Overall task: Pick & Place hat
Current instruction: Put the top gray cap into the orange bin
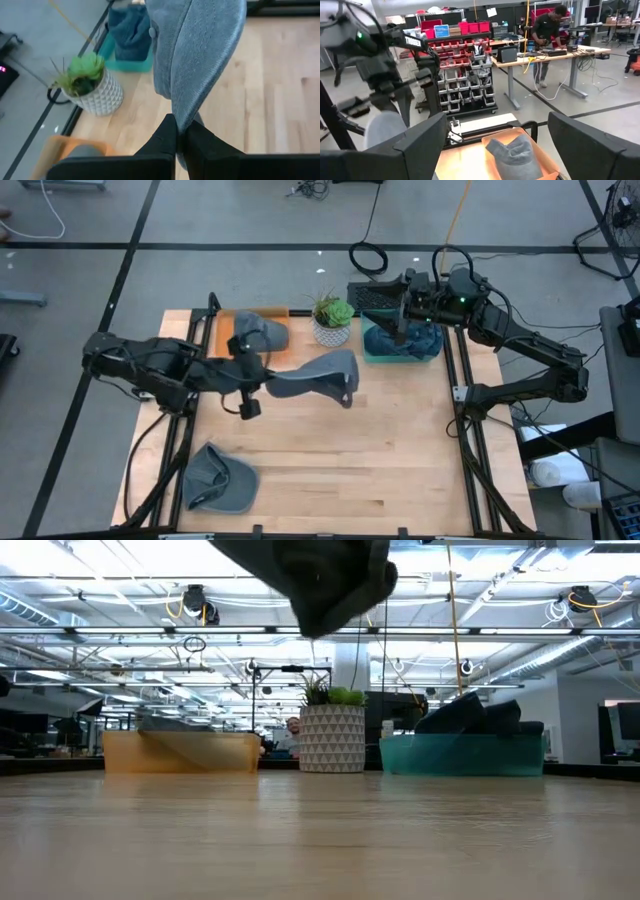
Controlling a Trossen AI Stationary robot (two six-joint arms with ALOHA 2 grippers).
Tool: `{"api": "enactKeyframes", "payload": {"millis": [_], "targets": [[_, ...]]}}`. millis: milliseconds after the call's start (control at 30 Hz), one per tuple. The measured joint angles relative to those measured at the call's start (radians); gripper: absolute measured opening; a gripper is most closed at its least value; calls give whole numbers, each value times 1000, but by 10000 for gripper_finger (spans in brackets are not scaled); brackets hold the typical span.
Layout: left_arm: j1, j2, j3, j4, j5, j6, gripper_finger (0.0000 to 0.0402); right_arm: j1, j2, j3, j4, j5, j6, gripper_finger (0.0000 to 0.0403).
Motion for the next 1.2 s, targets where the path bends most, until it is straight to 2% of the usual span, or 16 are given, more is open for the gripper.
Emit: {"api": "enactKeyframes", "payload": {"millis": [367, 533, 700, 1033, 1200], "targets": [[-3, -101, 0, 22, -16, -3, 10, 0, 0, 0, -22, -1, -38, 334], [-3, -111, 1, 25, -29, -40, 10, 0, 0, 0, -14, -1, -18, 334], [0, -111, 1, 58, -57, 6, 10, 0, 0, 0, -14, -2, -9, 334], [6, -112, 1, 111, -38, 15, 10, 0, 0, 0, -7, -3, -8, 334], [6, -115, 1, 165, -42, 21, 10, 0, 0, 0, -4, -71, 58, 334]]}}
